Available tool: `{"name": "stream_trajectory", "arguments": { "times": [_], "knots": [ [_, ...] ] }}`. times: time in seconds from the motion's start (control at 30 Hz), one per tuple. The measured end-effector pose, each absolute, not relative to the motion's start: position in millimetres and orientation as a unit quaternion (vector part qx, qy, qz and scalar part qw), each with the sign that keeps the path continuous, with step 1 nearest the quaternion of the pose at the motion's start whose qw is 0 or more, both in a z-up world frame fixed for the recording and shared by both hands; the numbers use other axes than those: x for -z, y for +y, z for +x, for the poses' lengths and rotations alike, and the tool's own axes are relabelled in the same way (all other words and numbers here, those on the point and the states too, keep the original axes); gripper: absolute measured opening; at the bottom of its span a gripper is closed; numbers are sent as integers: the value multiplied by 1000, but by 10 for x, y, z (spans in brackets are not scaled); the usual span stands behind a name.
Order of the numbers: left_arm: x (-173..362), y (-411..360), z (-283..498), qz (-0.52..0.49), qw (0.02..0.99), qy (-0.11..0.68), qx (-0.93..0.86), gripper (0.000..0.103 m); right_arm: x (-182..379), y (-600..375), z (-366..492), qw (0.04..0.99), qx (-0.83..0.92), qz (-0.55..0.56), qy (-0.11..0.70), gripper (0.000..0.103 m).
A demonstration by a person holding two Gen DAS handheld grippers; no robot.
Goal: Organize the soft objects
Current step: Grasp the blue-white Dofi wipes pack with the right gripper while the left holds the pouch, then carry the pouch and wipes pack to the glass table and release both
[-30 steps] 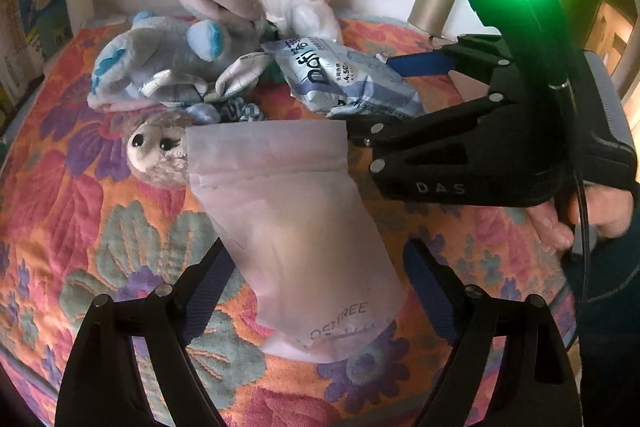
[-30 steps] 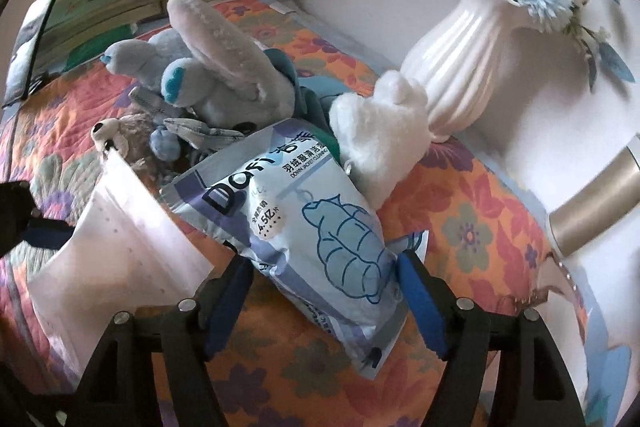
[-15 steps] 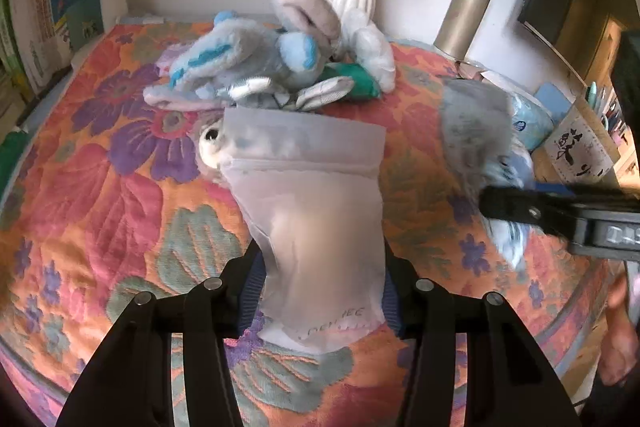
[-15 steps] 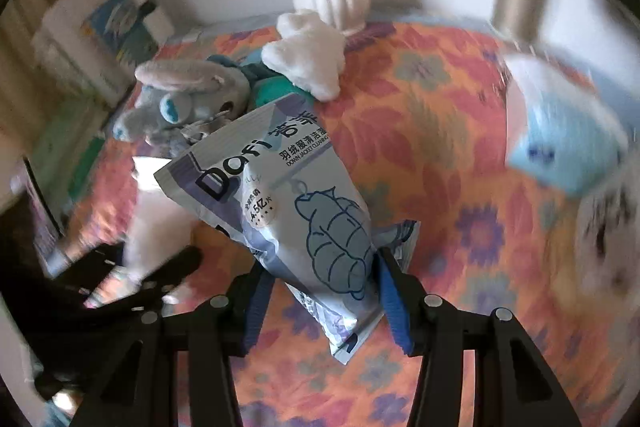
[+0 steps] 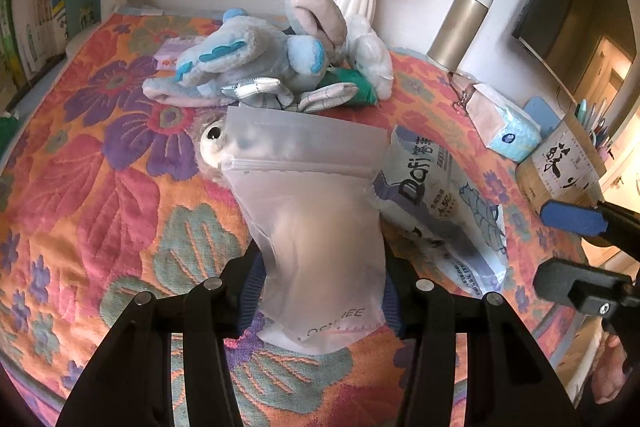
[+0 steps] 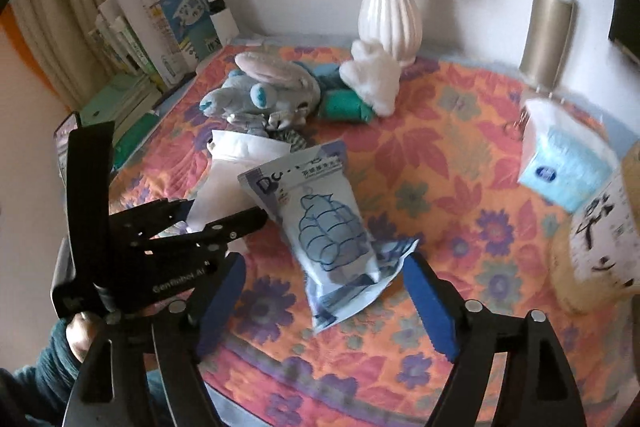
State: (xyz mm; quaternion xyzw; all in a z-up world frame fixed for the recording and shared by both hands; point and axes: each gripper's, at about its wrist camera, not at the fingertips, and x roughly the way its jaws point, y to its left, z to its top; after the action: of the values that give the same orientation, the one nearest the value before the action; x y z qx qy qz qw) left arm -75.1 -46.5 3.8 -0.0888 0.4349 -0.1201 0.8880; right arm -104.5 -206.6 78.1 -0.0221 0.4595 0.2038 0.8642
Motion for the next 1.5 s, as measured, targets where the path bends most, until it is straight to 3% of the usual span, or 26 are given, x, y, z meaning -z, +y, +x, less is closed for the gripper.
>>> {"name": "stream_trajectory", "arguments": {
  "times": [0.2, 0.43, 0.47, 0.5, 0.67, 1.03, 1.5],
  "knots": [
    [-51, -393, -747, -104, 885, 435, 128, 47, -751, -2064, -882, 864, -248, -75, 432, 88],
    [-55, -370, -752, -111, 883, 436, 135, 47, -410, -1860, -542, 832, -287, -123, 458, 88],
    [-58, -371, -751, -110, 883, 436, 134, 47, -354, -1862, -508, 830, -288, -120, 463, 81],
    [-57, -377, -749, -109, 883, 436, 134, 47, -317, -1873, -495, 828, -290, -116, 466, 64],
    [-64, -410, -747, -109, 883, 435, 139, 47, -244, -2061, -571, 837, -266, -73, 473, 45],
    [-310, -703, -930, -96, 897, 395, 176, 43, -395, -2704, -980, 853, -154, 45, 497, 43],
    [-789, -1532, -1185, -62, 887, 381, 252, 43, -900, -3393, -1562, 885, -106, 97, 443, 43]
  ]
}}
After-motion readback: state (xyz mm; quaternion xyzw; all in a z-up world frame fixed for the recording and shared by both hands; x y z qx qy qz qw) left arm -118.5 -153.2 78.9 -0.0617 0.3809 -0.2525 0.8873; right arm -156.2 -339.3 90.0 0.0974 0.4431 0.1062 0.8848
